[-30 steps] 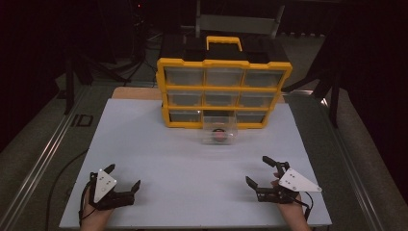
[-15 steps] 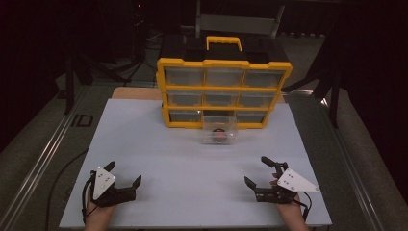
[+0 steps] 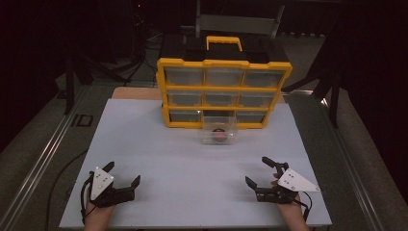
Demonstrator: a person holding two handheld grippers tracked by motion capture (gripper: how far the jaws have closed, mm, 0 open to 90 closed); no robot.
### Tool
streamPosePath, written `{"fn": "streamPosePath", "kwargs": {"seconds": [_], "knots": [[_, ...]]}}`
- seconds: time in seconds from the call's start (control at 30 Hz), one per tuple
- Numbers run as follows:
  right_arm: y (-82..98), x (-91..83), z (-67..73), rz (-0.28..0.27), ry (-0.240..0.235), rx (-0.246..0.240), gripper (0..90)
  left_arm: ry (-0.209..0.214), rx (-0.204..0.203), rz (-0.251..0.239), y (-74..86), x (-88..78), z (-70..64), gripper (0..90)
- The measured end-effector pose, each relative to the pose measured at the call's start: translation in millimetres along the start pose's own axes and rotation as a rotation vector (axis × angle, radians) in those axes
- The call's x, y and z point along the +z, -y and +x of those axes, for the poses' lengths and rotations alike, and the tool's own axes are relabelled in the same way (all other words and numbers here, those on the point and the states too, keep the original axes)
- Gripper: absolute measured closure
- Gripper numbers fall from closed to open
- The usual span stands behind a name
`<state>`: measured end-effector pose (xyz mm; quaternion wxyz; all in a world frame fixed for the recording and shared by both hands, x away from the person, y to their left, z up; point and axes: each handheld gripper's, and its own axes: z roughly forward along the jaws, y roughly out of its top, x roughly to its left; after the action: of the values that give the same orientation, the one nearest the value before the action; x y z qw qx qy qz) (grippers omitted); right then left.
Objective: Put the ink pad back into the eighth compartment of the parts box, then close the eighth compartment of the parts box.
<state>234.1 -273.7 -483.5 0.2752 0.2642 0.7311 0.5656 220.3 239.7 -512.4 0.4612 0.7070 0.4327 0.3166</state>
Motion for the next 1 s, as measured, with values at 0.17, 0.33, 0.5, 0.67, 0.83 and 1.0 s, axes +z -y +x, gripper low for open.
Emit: {"fn": "streamPosePath", "kwargs": {"seconds": [0.17, 0.33, 0.5, 0.67, 0.83, 1.0], "knots": [[-0.2, -1.2, -0.3, -0.001, 0.002, 0.003, 11.6, -0.001, -0.006, -0.011, -0.4, -0.8, 0.8, 0.2], [-1.1, -1.9, -0.6, -0.005, 0.008, 0.004, 11.6, -0.002, -0.01, -0.015, -0.2, -2.0, 1.5, 0.2], [-2.5, -3.7, -1.0, -0.01, 0.014, 0.001, 11.6, -0.002, -0.008, -0.019, -0.8, -2.6, 1.0, 0.3], [-3.8, -6.0, -2.3, -0.015, 0.018, -0.001, 11.6, -0.003, -0.006, -0.021, -1.4, -2.0, 0.6, 0.3], [-11.1, -11.4, -3.0, -0.028, 0.041, -0.005, 11.6, -0.002, 0.0, -0.022, -1.8, -2.2, 0.2, 0.2], [-21.0, -16.2, -2.4, -0.034, 0.072, -0.008, 11.6, 0.0, 0.0, -0.031, -2.7, -3.7, -0.4, 0.3]]}}
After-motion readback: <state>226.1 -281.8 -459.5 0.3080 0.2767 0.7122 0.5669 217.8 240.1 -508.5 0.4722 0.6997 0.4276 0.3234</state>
